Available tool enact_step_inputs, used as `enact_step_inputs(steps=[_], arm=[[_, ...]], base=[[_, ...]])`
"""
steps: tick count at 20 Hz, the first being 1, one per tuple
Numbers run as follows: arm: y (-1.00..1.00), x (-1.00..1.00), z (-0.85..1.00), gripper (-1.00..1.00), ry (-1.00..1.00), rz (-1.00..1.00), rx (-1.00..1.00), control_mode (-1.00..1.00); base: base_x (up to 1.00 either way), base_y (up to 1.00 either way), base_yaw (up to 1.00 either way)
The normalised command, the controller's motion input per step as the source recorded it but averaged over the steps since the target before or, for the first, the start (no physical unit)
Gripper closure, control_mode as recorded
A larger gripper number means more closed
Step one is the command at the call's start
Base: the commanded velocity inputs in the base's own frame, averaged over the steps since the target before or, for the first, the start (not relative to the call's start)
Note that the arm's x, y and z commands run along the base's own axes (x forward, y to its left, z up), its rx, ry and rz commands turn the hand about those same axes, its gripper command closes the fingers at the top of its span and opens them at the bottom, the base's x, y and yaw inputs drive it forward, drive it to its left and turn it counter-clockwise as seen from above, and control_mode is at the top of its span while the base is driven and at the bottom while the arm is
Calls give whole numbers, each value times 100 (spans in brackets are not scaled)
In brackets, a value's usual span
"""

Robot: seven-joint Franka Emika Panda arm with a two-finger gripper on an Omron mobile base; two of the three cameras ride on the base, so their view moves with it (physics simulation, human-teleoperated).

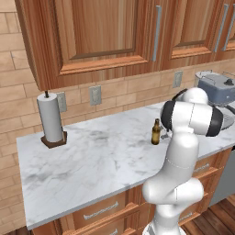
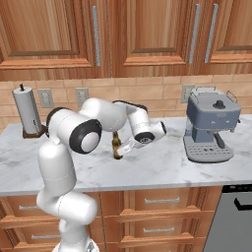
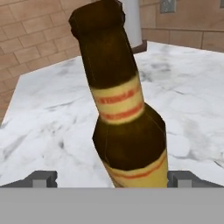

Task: Place the drinks on the dining counter in a tight cluster.

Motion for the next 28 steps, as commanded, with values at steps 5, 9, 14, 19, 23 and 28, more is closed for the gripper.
enact_step_inputs(steps=[5,9,14,19,23,28], arm=[[15,0,0,-100,0,0,0,-100],[1,0,0,-100,0,0,0,-100],[0,9,-1,-100,0,-2,0,-100],[1,24,-4,-100,0,-12,0,-100],[2,25,-1,-100,0,-14,0,-100],[0,5,0,-100,0,-5,0,-100]], base=[[0,0,0],[0,0,0],[0,0,0],[0,0,0],[0,0,0],[0,0,0]])
